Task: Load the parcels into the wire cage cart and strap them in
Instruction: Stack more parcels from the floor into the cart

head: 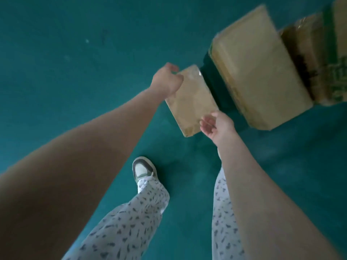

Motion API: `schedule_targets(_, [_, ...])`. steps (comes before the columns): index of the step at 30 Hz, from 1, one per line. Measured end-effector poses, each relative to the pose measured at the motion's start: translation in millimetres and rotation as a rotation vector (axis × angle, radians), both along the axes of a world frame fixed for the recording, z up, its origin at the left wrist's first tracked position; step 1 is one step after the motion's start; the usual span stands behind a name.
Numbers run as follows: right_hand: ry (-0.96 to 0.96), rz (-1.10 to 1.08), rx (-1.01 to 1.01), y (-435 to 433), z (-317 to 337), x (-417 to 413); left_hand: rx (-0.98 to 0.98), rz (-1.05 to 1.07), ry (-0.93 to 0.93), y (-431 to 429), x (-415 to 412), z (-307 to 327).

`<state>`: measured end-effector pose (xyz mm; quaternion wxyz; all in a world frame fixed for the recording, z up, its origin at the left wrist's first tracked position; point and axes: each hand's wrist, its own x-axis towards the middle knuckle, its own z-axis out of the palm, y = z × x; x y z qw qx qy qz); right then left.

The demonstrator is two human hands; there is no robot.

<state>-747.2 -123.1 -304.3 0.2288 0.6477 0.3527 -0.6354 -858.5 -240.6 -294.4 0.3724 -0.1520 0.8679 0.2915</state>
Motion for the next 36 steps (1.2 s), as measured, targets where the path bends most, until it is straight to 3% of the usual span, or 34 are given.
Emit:
schedule_targets(6, [-0.175, 0.129, 0.192, -9.1, -46.4, 28.0, -0.15, -0.223, -0.057, -2.5, 4.0, -55.6])
schedule_targets(8, [-0.218, 0.136, 0.113, -14.2, -48.4, 30.2, -0.144, -0.23, -0.117, -2.7, 3.8, -61.9])
schedule_targets(11, [-0.121, 0.119, -0.046, -19.1, -43.2, 23.8, -0.115, -0.178, -0.178, -2.0, 6.5, -55.5])
schedule_targets(15, [-0.056, 0.125, 0.032, -16.8, -27.6, 11.4, -0.136, -0.077, -0.184, -8.8, 9.9, -38.1])
schedule_targets(27, [0.117, 0.252, 0.159, -1.6, 138.1, -29.3, -0.042, 0.149, 0.012, -10.7, -9.1, 136.9])
schedule_targets(36, [0.224, 0.139, 0.231, 22.6, 298.6, -16.4, 0.177, 0.222, 0.148, 14.1, 10.9, 302.9])
